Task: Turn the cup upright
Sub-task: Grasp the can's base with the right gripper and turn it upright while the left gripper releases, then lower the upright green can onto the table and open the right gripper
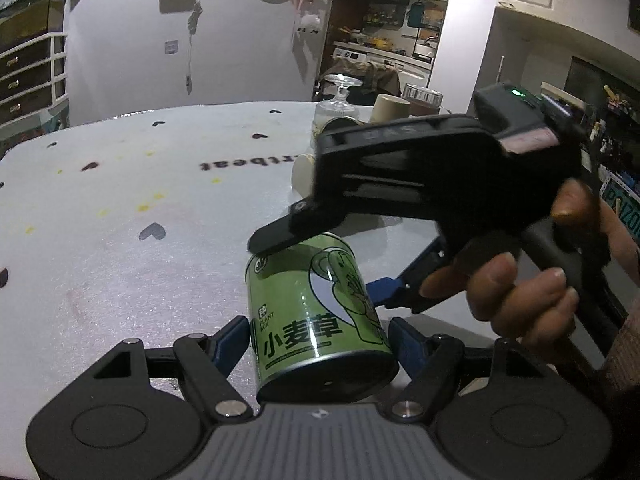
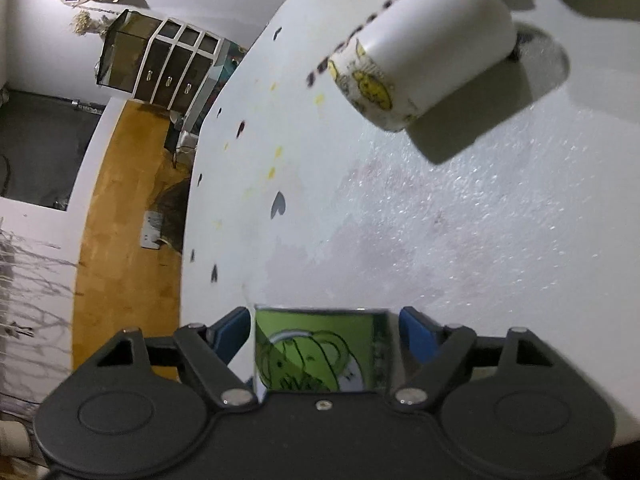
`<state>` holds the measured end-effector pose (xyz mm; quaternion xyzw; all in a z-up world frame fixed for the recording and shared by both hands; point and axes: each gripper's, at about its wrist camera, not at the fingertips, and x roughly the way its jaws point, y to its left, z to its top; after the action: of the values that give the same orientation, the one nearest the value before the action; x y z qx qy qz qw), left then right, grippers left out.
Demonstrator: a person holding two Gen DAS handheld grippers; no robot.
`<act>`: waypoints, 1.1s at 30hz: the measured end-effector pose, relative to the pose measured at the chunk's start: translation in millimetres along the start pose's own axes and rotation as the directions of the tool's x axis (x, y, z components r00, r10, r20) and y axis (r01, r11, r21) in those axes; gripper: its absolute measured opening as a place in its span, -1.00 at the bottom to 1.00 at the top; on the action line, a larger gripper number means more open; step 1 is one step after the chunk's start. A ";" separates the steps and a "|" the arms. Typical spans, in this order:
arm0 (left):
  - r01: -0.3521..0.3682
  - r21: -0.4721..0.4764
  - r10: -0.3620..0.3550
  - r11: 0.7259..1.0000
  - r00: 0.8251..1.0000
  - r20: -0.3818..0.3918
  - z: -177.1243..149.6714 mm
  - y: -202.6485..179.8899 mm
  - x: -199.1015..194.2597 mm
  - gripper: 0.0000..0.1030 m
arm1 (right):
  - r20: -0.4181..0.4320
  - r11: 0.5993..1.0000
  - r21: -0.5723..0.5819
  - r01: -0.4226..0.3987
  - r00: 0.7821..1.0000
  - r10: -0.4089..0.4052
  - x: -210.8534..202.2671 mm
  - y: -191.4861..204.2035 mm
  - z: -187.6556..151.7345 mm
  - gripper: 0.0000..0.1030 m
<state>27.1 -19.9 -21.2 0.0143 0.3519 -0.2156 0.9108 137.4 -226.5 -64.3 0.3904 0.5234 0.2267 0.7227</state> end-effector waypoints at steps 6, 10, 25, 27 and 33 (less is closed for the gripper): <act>0.003 0.040 -0.005 0.999 0.999 0.032 -1.8 0.0 -7.5 0.48 | -0.003 0.993 -0.106 0.050 0.999 -0.051 2.9 21.0 -0.5 0.48; 0.013 0.054 -0.015 0.998 0.999 0.036 -3.6 1.4 -8.7 0.47 | 0.031 0.968 -0.230 0.104 0.995 -0.100 -3.9 41.4 -6.8 0.47; -0.105 -0.127 0.117 0.986 0.988 0.098 -13.2 56.0 -25.8 0.86 | 0.221 0.721 -0.632 0.285 0.958 -0.185 17.9 125.4 -35.4 0.45; -0.138 -0.144 0.153 0.980 0.983 0.105 -17.4 67.1 -30.7 0.87 | 0.257 0.670 -0.673 0.313 0.949 -0.185 31.6 138.4 -35.9 0.45; -0.238 -0.216 0.265 0.947 0.958 0.107 -26.7 104.5 -44.2 0.87 | 0.329 0.588 -0.721 0.367 0.928 -0.175 78.8 175.4 -27.9 0.45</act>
<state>23.1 96.5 -25.9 -0.0476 0.3048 -0.0614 0.9492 153.1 -55.4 26.6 -0.0187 0.3446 0.2695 0.8990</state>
